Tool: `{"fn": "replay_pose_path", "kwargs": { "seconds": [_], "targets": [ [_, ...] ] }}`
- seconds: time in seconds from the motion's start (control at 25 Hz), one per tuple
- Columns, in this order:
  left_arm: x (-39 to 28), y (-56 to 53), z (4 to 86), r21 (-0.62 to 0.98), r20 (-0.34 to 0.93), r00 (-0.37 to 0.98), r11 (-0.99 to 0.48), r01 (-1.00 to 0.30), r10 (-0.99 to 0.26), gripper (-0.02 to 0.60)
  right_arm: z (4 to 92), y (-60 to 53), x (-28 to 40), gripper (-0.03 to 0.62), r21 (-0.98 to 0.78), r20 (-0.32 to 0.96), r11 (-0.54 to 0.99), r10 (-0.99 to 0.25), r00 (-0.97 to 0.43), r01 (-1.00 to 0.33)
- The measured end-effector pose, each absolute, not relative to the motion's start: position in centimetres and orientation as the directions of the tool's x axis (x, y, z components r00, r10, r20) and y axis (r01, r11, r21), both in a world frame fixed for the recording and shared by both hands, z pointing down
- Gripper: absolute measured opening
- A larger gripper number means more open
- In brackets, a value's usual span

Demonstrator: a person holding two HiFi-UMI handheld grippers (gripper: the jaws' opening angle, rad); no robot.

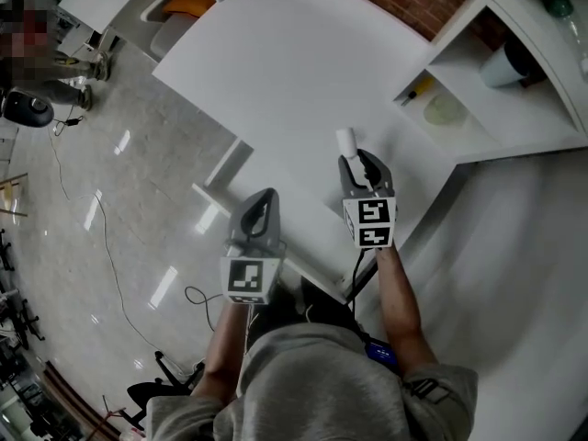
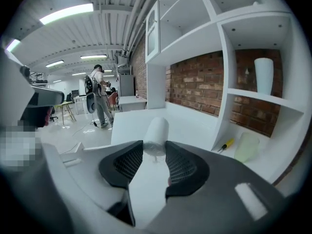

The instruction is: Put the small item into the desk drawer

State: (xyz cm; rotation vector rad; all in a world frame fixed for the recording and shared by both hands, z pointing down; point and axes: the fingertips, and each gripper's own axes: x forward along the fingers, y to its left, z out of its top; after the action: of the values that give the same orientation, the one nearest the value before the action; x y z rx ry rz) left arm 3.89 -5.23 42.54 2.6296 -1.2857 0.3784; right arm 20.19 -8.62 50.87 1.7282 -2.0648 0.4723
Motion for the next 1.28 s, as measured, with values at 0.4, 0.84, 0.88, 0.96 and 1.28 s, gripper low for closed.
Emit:
{"fn": "replay_pose_path", "kwargs": {
  "seconds": [0.4,0.84,0.88,0.96,1.28],
  "targets": [
    [0.3,-4.0,40.3,0.04,0.265,0.541,-0.551,-0.833,-0.798,0.012,45.3,-6.1,14.8,0.15,0.012,0.426,0.284,-0.869,-0.252,-0.959],
    [-5.7,-3.3,40.6,0.051,0.273,0.465,-0.47,-0.881,-0.842,0.012,45.3,-5.4,7.9,0.15,-0.011,0.436,0.397,-0.824,-0.361,-0.918],
    [-6.2,-3.5,40.7,0.051,0.277,0.458,-0.463,-0.885,-0.845,0.012,45.6,-5.6,7.3,0.15,-0.01,0.439,0.405,-0.82,-0.368,-0.914],
    [-7.2,-3.9,40.8,0.052,0.281,0.446,-0.45,-0.891,-0.85,0.012,45.9,-6.1,6.2,0.15,-0.008,0.441,0.421,-0.813,-0.381,-0.907],
    [-11.1,-5.0,42.4,0.066,0.311,0.399,-0.4,-0.914,-0.862,0.012,47.9,-6.9,1.2,0.15,-0.02,0.491,0.508,-0.745,-0.451,-0.861]
  ]
}}
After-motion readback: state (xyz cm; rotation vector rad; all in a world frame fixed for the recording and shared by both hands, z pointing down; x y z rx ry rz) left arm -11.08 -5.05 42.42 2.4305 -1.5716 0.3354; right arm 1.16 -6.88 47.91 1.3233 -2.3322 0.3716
